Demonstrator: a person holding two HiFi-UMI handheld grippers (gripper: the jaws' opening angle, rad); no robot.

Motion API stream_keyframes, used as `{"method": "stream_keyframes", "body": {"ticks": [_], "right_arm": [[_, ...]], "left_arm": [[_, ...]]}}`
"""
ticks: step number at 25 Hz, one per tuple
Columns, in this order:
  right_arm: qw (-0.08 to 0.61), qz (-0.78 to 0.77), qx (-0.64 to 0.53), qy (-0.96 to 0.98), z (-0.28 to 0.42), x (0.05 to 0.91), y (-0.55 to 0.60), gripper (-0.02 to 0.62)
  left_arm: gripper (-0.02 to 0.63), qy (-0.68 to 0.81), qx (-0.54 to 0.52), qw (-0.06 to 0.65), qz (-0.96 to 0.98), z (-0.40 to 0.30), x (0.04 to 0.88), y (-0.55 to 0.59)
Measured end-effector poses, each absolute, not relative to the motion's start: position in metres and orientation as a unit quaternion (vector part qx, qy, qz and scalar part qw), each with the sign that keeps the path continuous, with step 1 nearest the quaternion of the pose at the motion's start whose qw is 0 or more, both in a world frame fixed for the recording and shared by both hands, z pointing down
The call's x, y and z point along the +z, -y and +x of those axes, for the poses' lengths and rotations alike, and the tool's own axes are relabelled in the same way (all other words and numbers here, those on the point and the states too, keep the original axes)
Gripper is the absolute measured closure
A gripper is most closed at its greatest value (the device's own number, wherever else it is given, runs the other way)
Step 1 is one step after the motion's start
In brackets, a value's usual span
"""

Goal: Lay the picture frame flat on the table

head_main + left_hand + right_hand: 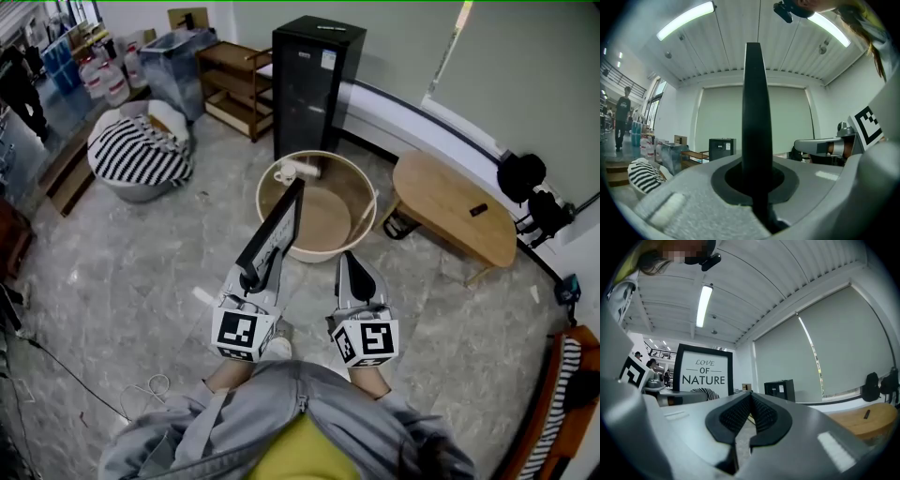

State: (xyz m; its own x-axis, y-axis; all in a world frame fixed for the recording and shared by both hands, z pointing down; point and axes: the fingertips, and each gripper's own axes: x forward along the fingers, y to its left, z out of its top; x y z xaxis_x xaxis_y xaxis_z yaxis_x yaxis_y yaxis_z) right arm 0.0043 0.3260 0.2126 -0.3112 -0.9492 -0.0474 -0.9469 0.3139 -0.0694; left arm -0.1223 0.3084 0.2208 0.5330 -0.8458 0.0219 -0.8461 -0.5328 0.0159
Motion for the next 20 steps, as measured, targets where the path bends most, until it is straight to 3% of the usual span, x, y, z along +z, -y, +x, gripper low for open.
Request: {"method": "stream_keyframes", "body": {"ticks": [20], "right_arm": [[0.010,-0.638,-0.040,-0.769,0.014,0.244,-0.179,0.595]], "left_arm": [[0.595,0.441,0.008,0.042,0.897,-0.127,0.250,-0.147]]}}
